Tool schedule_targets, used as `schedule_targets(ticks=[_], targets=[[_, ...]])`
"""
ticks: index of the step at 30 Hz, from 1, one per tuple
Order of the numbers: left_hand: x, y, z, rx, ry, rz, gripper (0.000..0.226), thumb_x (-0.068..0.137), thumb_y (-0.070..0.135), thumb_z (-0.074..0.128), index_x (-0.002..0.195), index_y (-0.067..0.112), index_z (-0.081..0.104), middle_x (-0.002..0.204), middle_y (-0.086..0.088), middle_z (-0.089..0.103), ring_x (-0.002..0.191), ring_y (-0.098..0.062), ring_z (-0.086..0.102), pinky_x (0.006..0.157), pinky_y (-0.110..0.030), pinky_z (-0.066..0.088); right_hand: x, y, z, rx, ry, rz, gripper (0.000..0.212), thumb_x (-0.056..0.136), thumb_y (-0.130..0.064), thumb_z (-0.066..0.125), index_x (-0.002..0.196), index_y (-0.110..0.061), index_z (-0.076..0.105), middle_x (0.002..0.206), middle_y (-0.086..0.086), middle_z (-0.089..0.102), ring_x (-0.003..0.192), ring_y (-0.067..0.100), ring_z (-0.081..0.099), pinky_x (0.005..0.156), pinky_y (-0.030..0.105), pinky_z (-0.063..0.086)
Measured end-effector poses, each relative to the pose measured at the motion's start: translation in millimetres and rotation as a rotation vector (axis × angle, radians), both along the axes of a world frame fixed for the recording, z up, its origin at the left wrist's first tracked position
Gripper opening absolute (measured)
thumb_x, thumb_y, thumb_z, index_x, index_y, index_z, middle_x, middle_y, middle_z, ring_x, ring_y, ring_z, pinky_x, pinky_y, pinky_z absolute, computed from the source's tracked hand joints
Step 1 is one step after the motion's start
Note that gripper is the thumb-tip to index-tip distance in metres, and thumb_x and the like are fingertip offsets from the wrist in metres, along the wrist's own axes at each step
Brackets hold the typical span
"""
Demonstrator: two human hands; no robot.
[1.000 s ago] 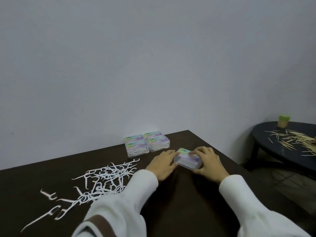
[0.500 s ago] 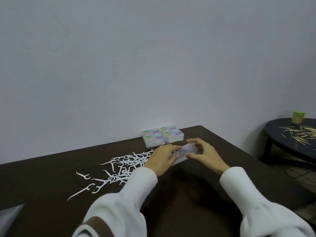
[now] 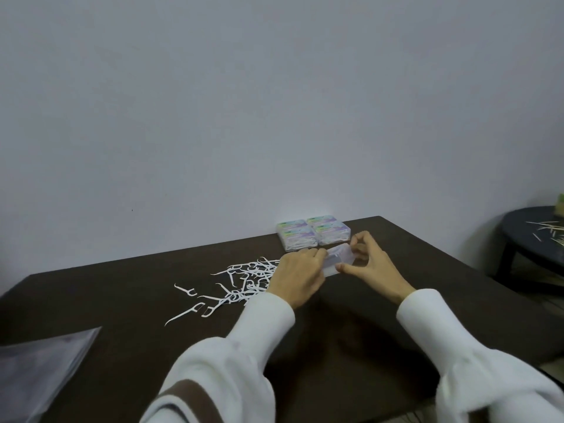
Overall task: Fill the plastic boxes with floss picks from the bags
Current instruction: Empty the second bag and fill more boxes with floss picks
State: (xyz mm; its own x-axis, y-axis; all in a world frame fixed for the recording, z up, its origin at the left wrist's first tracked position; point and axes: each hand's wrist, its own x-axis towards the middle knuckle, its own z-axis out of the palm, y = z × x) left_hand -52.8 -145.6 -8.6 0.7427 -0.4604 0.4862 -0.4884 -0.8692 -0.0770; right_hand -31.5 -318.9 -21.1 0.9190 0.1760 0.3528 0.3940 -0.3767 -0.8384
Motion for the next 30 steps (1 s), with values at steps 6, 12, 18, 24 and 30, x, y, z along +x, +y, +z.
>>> schedule_targets(ticks=[6,12,18,24,30], targets=[[-5,-2,12,0.055,-0.029,0.029,0.035,0.095,0.020,0.044,0.128,0.011,0.051,0.118,-0.010,0.064,0.102,-0.029,0.061,0.081,-0.035,0.045,-2,-9,-6,-0.004,-0.016,0.057,0.024,0.077,-0.016,0.074,0.087,-0.019,0.052,0.101,-0.012,0.060,0.101,0.002,0.056,0.094,0.026,0.045],[-1,3,10,-0.052,-0.023,0.117,0.039,0.097,0.022,0.041,0.136,0.015,0.042,0.130,-0.007,0.057,0.112,-0.025,0.056,0.085,-0.034,0.045,-5,-21,-15,-0.017,0.052,0.112,0.038,0.079,-0.014,0.072,0.106,-0.035,0.054,0.118,-0.013,0.054,0.118,0.013,0.050,0.102,0.038,0.043],[6,15,-3,-0.084,0.094,0.186,0.040,0.095,0.021,0.044,0.135,0.016,0.042,0.135,-0.004,0.051,0.122,-0.021,0.046,0.092,-0.034,0.039,-1,-26,-20,-0.121,0.207,-0.007,0.075,0.081,-0.016,0.070,0.140,-0.035,0.028,0.145,0.002,0.037,0.131,0.021,0.039,0.105,0.034,0.037],[7,44,-17,-0.155,0.227,0.195,0.041,0.093,0.018,0.047,0.133,0.016,0.044,0.133,-0.002,0.051,0.124,-0.019,0.043,0.097,-0.033,0.037,3,-28,-33,-0.276,0.290,-0.088,0.081,0.081,-0.016,0.069,0.146,-0.020,0.021,0.150,0.010,0.031,0.134,0.028,0.035,0.109,0.037,0.032],[6,81,-30,-0.348,0.329,0.239,0.039,0.094,0.020,0.050,0.132,0.018,0.047,0.136,0.000,0.051,0.127,-0.016,0.043,0.102,-0.031,0.036,-6,-10,-33,-0.255,-0.100,-0.374,0.053,0.081,-0.027,0.070,0.128,-0.019,0.046,0.131,0.007,0.029,0.120,0.020,0.038,0.100,0.028,0.035]])
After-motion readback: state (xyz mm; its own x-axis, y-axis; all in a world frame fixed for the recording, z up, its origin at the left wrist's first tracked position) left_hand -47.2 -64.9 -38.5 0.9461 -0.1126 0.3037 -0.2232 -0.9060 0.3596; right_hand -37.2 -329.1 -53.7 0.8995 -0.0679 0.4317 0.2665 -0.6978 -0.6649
